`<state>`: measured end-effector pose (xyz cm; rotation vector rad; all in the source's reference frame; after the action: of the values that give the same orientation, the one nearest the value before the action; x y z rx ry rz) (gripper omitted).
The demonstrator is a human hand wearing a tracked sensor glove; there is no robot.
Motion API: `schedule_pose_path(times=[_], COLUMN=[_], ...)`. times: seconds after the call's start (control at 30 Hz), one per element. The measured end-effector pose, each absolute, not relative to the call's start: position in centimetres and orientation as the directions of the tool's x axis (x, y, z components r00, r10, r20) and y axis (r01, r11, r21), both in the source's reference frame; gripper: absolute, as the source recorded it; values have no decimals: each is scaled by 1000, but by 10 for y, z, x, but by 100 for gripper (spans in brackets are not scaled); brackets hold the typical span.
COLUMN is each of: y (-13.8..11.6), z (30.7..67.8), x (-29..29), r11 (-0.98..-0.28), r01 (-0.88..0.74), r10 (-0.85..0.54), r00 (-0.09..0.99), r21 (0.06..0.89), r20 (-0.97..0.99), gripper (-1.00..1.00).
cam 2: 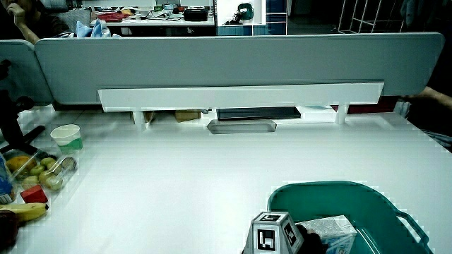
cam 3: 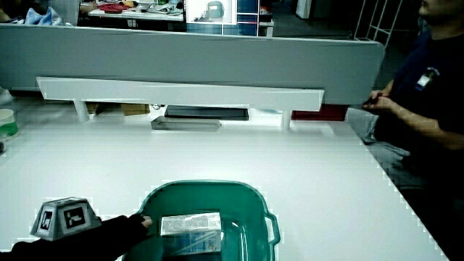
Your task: Pick milk from plate
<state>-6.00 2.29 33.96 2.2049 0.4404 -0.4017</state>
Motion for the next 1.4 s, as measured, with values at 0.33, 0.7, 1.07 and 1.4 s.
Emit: schedule_pose_path(times=[0.33,0.7,1.07,1.4], y=[-12,-39,-55,-59], z=[380,388,412,432], x=[-58,-36,-22,-17], r11=[-647,-614,-592,-563], r01=[388,424,406,400], r10=[147,128,109,89], r00=[908,886,896,899], r21=[656,666,696,723], r20=[-392,-446,-429,-429], gripper=[0,0,0,0])
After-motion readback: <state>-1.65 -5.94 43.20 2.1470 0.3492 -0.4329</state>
